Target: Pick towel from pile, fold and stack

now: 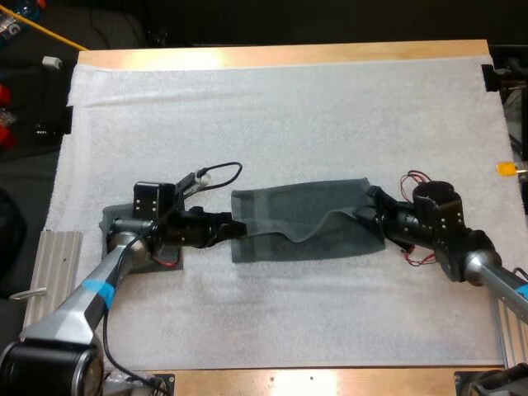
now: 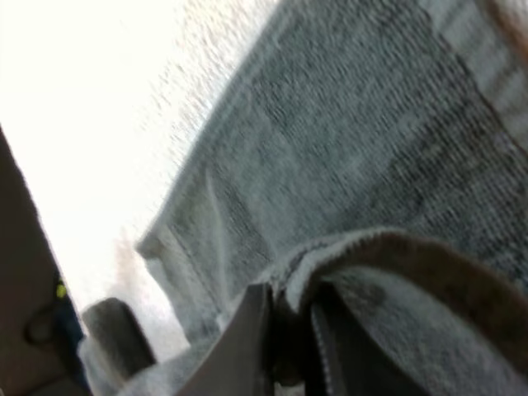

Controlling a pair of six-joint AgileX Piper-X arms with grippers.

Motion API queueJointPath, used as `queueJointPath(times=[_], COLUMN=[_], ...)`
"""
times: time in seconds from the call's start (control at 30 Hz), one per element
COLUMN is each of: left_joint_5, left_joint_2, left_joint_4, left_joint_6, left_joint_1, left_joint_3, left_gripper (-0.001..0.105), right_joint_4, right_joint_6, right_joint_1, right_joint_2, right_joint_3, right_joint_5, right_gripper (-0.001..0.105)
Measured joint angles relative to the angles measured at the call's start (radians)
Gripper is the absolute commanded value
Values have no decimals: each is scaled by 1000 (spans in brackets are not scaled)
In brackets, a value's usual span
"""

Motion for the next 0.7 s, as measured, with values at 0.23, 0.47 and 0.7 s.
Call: queueJointPath(times=[0.23,0.47,0.7], left_joint_5=[-60,-97,-102], left_joint_2=[26,26,26], left_joint_4=[-68,-122,-159], left_joint_6=[-1,-3,-3], left_joint_1=[0,0,0], left_joint_3=[0,0,0], left_gripper=[0,0,2], right_joint_4=[-43,-76,-95], right_joint_6=[18,18,18], right_joint_1=[0,0,0], right_joint_2=[45,52,52], right_joint_3=[0,0,0], right_joint_5=[11,30,65], right_gripper=[0,0,0])
